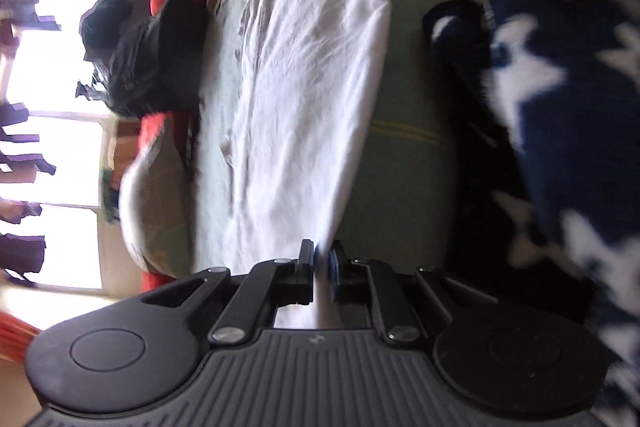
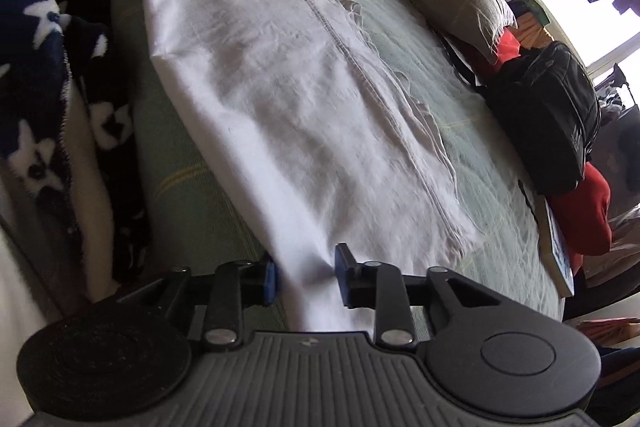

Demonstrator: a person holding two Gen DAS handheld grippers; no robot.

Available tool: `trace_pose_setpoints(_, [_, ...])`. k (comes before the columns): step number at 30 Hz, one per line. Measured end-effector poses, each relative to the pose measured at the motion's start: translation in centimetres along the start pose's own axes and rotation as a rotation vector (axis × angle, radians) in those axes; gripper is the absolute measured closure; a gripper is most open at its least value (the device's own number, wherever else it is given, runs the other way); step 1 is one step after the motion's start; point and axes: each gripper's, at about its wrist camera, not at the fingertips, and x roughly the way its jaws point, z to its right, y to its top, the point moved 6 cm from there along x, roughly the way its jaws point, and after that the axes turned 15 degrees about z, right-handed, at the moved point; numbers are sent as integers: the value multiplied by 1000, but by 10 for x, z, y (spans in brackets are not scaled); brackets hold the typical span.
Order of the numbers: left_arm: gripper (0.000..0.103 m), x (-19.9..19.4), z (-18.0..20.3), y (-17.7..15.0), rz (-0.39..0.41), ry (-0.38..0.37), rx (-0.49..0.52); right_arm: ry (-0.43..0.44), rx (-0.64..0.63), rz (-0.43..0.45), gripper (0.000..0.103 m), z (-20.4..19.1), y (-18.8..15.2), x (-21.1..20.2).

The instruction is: Fold clothes

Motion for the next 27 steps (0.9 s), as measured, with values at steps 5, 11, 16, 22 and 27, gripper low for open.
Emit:
trace_pose_setpoints(5, [91, -40, -44, -21, 5, -23, -234, 38, 92, 72, 50, 29, -2, -41])
trace_pose_setpoints(11, [65, -19, -105, -15, 59, 48, -472, 3, 187, 202, 36, 64, 24, -50])
trace_pose_setpoints(16, [61, -13, -30, -43, 29, -89, -568, 107, 255, 165, 35, 40, 21, -2])
trace_pose_setpoints(22, [61, -39, 2, -98, -88, -128, -629, 128, 338, 25, 35, 31, -29, 24])
trace_pose_setpoints(27, [56, -50, -55, -92, 33, -79, -825, 124, 517, 166, 25, 72, -15, 12])
